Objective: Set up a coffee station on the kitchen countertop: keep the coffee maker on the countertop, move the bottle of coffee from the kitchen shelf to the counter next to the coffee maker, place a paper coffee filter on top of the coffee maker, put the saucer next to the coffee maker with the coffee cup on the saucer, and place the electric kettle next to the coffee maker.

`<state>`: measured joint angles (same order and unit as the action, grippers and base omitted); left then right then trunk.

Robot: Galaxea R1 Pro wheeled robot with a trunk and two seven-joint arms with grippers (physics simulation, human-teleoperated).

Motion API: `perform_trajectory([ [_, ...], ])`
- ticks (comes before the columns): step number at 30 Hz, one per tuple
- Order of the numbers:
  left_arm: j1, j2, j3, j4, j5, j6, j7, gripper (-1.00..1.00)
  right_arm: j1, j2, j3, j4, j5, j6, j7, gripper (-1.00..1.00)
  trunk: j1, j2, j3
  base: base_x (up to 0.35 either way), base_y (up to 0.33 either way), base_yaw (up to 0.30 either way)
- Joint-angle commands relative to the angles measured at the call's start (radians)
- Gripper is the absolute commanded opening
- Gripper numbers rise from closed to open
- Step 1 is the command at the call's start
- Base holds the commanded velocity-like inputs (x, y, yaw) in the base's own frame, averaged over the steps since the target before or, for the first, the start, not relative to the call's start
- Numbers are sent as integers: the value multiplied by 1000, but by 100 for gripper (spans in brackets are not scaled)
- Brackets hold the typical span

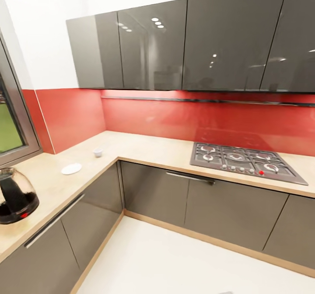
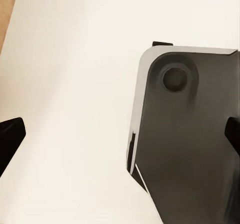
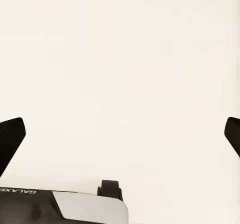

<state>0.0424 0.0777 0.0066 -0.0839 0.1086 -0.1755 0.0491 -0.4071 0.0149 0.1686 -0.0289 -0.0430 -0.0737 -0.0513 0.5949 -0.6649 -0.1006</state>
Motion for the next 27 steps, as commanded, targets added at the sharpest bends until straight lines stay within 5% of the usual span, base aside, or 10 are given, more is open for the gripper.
perform_trajectory([
  [1, 1, 0, 0, -2, 9, -1, 0, 100, -1, 0, 8, 1, -5, -3, -4, 100, 1, -1, -1, 292, -174, 0],
  [14, 1, -1, 0, -1, 8, -2, 0, 100, -1, 2, 8, 2, -5, -3, -4, 100, 1, -1, -1, 290, -196, 12],
  [27, 1, 0, 7, -2, 12, -2, 0, 100, -1, 4, 8, 3, -5, -3, -4, 100, 1, -1, -1, 236, -199, 249],
])
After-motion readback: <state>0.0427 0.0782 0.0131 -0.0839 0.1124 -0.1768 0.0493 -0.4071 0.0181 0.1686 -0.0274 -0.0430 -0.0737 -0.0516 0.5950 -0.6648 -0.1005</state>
